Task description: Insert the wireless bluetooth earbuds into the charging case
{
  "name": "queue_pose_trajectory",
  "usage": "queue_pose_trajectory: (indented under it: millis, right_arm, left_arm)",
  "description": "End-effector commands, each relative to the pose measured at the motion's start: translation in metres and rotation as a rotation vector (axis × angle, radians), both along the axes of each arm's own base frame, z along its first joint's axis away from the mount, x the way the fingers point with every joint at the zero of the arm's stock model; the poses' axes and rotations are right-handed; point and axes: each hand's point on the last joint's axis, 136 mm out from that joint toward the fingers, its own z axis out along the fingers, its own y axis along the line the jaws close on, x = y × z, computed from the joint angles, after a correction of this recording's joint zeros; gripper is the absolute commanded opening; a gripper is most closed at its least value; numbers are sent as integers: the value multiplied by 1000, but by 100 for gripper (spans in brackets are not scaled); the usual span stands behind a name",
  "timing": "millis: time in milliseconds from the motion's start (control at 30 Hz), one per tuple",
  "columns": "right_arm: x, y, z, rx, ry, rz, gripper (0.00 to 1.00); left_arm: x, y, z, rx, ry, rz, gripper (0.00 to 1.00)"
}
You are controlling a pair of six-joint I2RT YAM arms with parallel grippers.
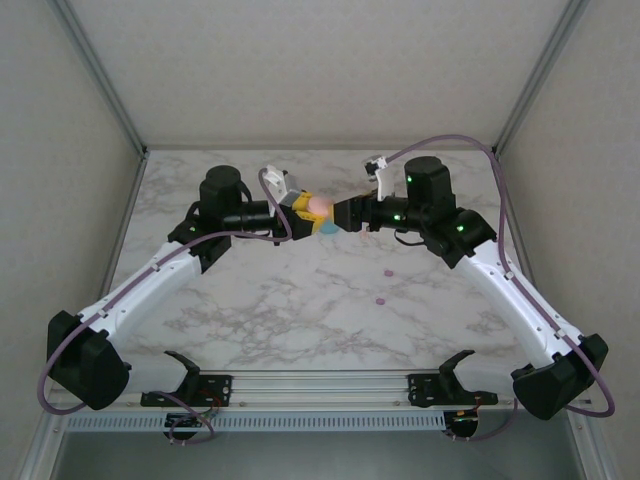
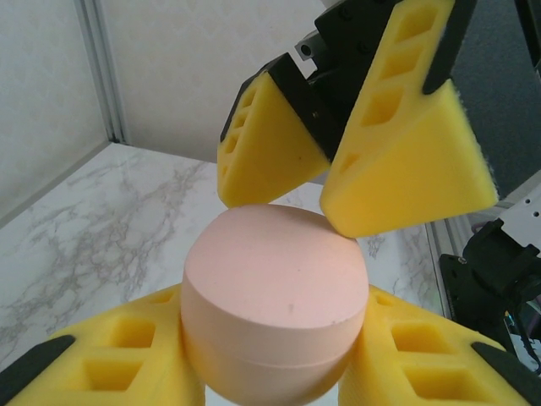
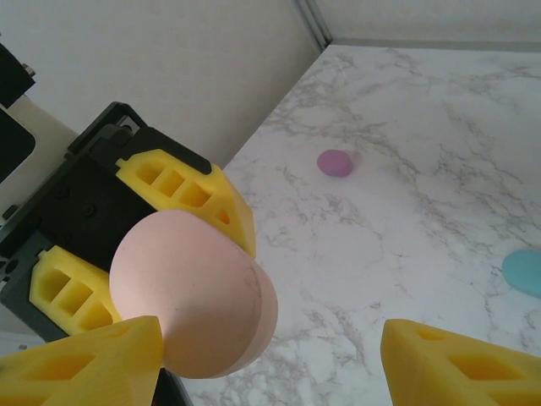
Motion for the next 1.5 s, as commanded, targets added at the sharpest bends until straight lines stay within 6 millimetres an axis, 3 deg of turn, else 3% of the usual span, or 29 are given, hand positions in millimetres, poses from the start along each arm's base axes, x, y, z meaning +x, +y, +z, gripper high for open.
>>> queue_pose_trajectory:
  millis: [0, 100, 267, 667, 967, 1167, 1300, 1467]
  right_arm:
    - [1, 3, 18, 29, -62, 29, 70]
    - [-21, 12, 20, 41, -71, 178, 70]
    - [-24, 9, 8, 11, -87, 186, 70]
    - [15, -10, 0, -59, -129, -53, 65]
    - [31, -19, 24, 22, -180, -182, 65]
    - [35, -20, 18, 5, -150, -206, 67]
    - [32, -20, 22, 25, -116, -203, 69]
    - [11, -11, 44, 95, -86, -108, 74]
  left_arm:
    - [-16, 0, 25, -45, -50, -36, 21]
    - [-14, 1, 29, -60, -54, -20, 21]
    - [-11, 0, 30, -67, -54, -12, 21]
    - [-24, -1, 35, -75, -52, -68, 21]
    - [-35, -5, 35, -61, -51, -120, 21]
    - [-34, -3, 35, -62, -63, -100, 21]
    - [-28, -2, 31, -56, -68, -58, 22]
    - [-11, 0, 20, -50, -59, 39, 22]
